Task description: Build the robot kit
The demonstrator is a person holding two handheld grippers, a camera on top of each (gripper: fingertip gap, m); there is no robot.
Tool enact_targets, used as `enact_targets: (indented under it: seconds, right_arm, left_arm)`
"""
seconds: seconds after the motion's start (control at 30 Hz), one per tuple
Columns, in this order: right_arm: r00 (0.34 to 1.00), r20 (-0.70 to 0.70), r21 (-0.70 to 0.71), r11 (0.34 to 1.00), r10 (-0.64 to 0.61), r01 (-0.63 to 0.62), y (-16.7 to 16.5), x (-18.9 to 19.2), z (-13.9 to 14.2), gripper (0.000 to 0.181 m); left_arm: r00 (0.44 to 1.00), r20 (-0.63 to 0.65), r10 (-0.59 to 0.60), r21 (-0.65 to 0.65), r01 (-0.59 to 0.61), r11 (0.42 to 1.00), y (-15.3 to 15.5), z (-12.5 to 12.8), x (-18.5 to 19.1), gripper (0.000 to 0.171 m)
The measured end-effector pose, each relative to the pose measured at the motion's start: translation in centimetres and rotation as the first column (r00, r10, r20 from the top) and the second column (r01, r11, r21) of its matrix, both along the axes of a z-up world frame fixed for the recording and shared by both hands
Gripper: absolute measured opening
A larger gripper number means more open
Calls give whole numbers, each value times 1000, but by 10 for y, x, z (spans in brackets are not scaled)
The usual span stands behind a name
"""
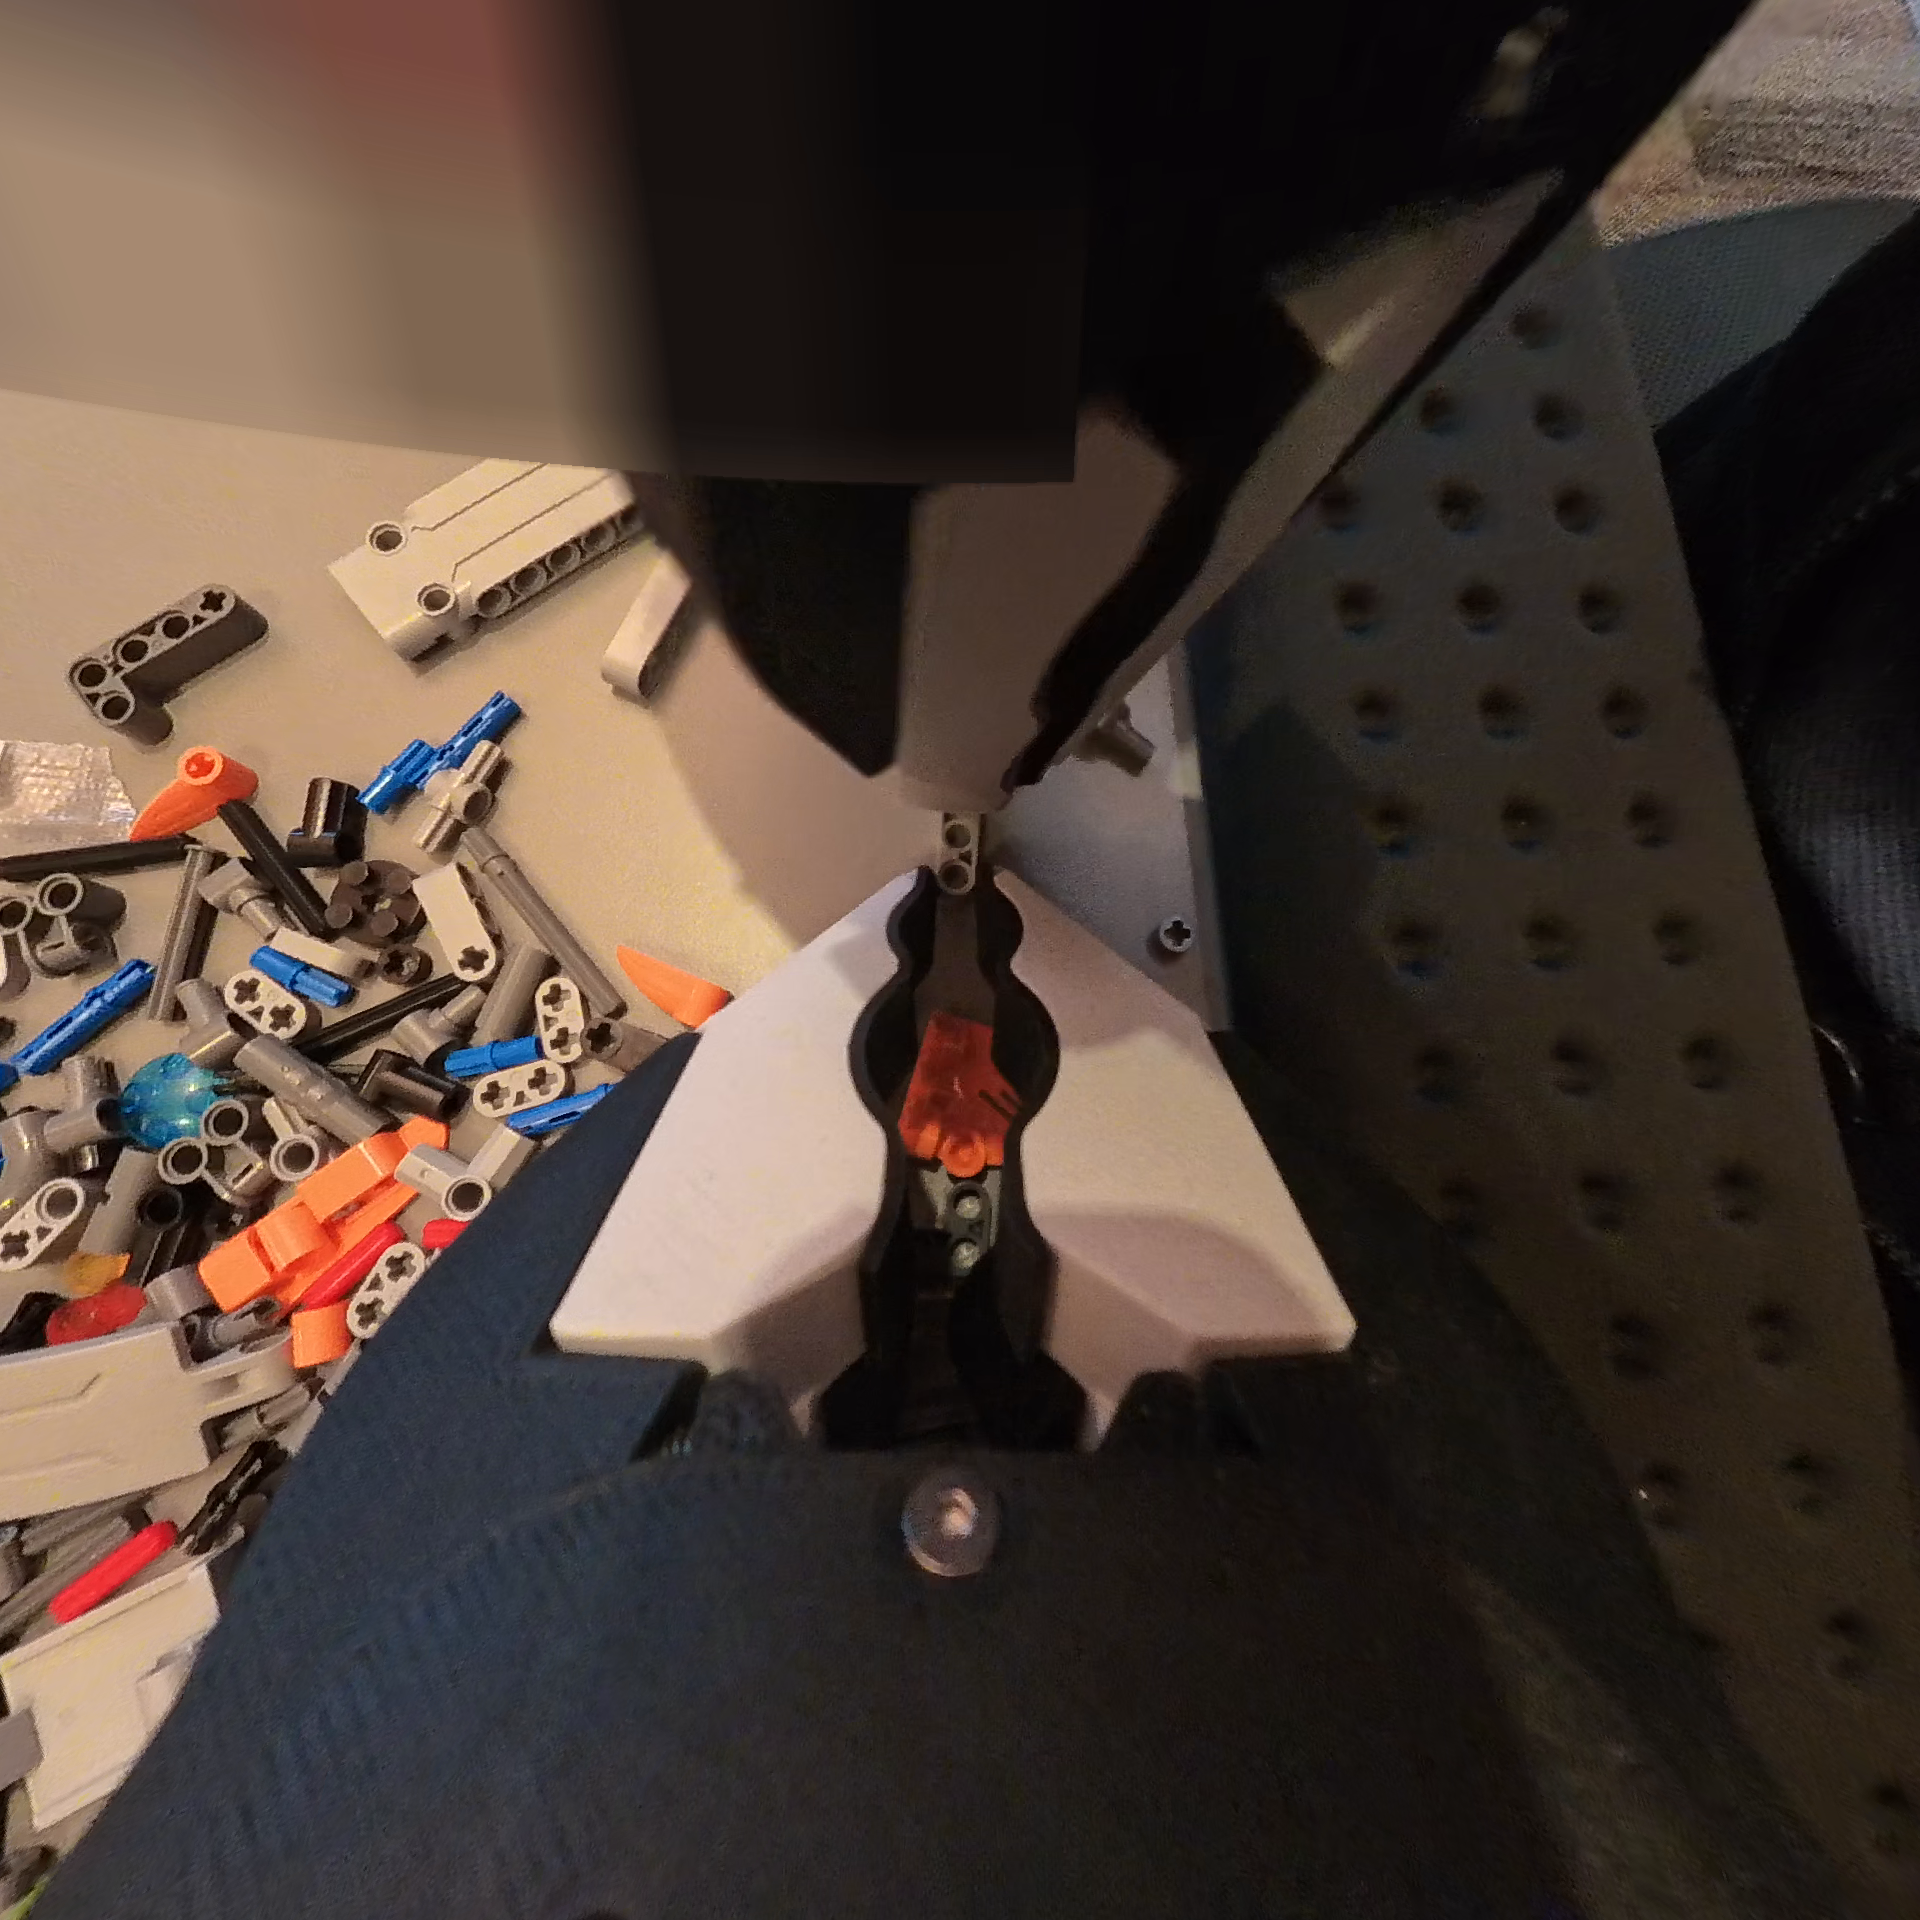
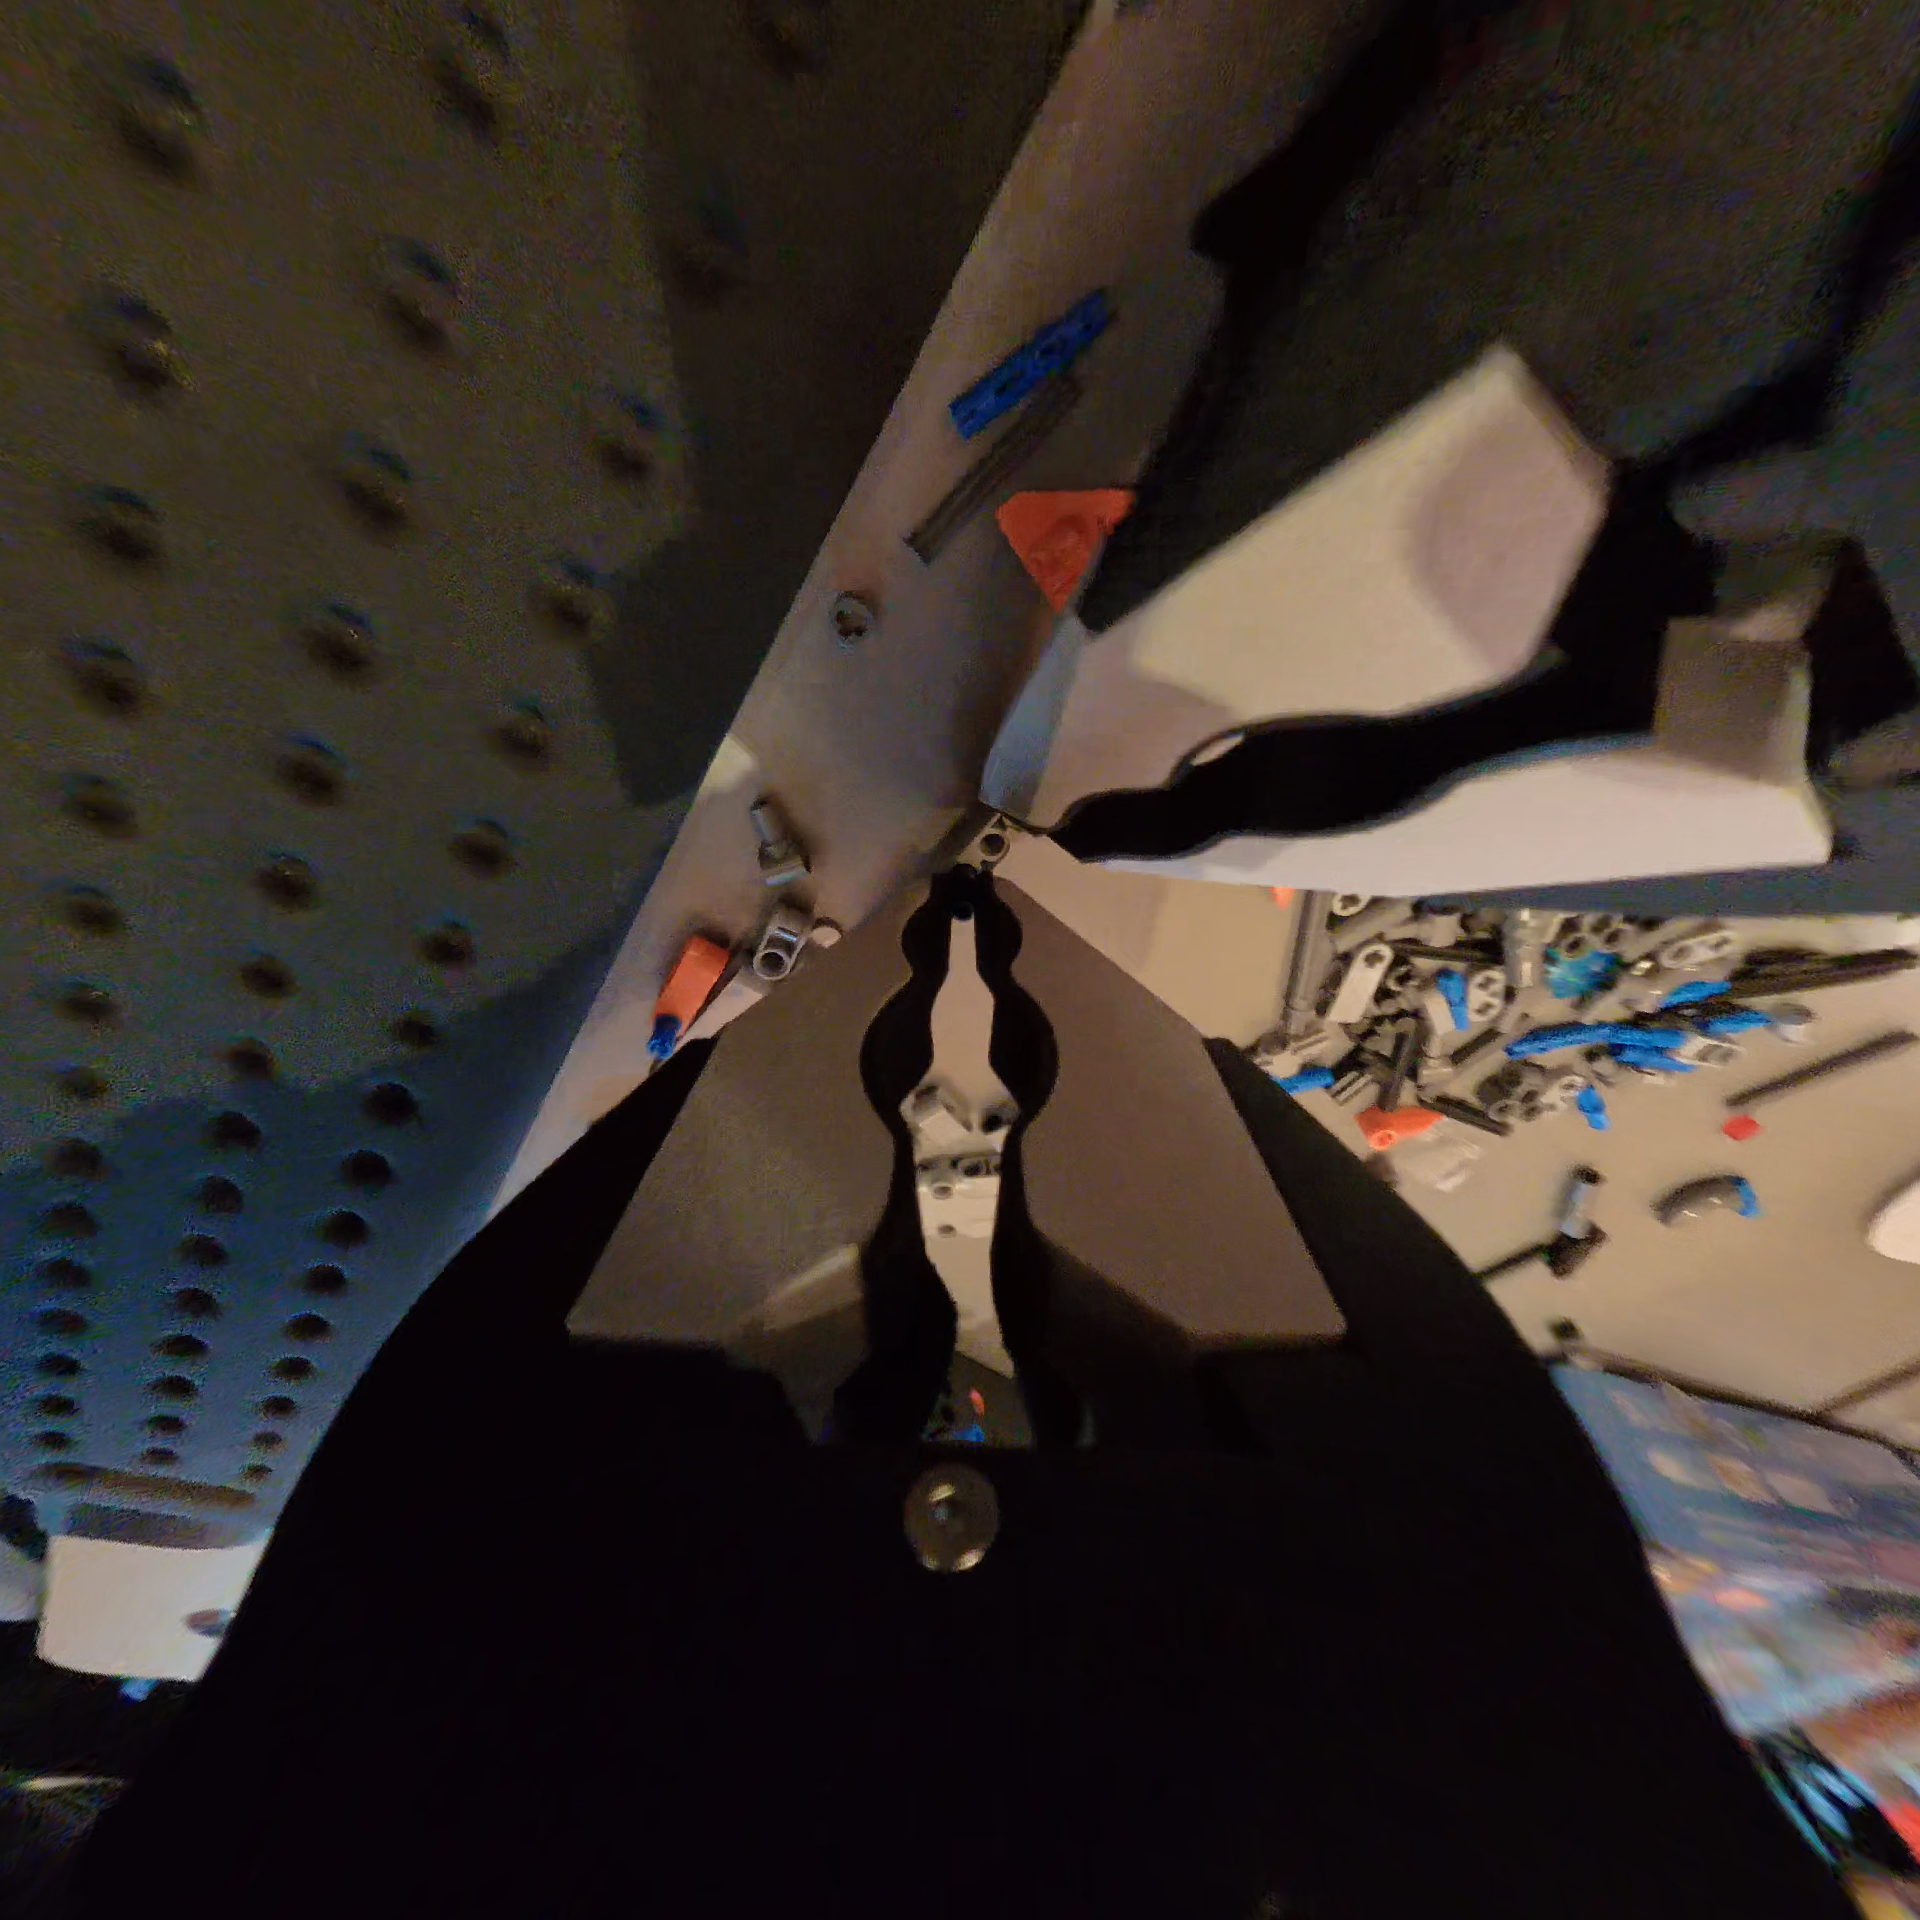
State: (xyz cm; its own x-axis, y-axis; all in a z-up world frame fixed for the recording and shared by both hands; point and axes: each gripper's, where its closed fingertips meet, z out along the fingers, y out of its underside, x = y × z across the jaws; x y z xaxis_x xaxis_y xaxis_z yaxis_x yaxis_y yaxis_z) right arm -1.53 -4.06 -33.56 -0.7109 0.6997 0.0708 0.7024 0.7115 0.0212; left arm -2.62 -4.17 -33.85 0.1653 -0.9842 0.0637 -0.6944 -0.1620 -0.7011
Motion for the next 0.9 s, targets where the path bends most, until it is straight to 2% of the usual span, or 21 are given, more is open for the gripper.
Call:
enact_targets:
  seconds: [0.07, 0.2, 0.33, 0.47, 0.7, 0.8, 0.87, 0.9]
  right_arm:
    - [997, -14, -80, 994, -70, 69, 0, 0, 0, 2]
    - [981, -102, -158, 976, -167, 150, -3, 0, 3, 8]
    - [951, -180, -210, 954, -252, 213, -1, -2, 7, 5]
    - [933, -202, -247, 937, -298, 246, 0, 0, 10, 2]
    - [939, -200, -245, 942, -279, 228, 0, 1, 5, 0]
    - [931, -195, -275, 929, -308, 250, 0, 2, 5, 0]
    - [905, -221, -297, 909, -362, 292, 3, 0, 12, 3]
    - [883, -252, -326, 894, -395, 307, 5, -1, 23, 11]
  left_arm:
    - [1000, 2, 3, -8, -3, 1000, 0, 0, 0, 5]
    - [1000, 6, 6, -19, -6, 1000, 0, 1, 0, 5]
    - [1000, 9, 12, -30, -12, 999, 0, 1, 1, 5]
    - [1000, 1, 6, -2, -6, 1000, 0, 1, 2, 5]
    - [1000, 2, 9, -9, -9, 1000, 1, 1, 1, 5]
    - [1000, 1, 8, -7, -8, 1000, 1, 1, 2, 5]
    - [1000, 0, 10, 4, -10, 1000, 1, 1, 2, 5]
    - [1000, -3, 14, 2, -14, 1000, 2, 0, 1, 5]
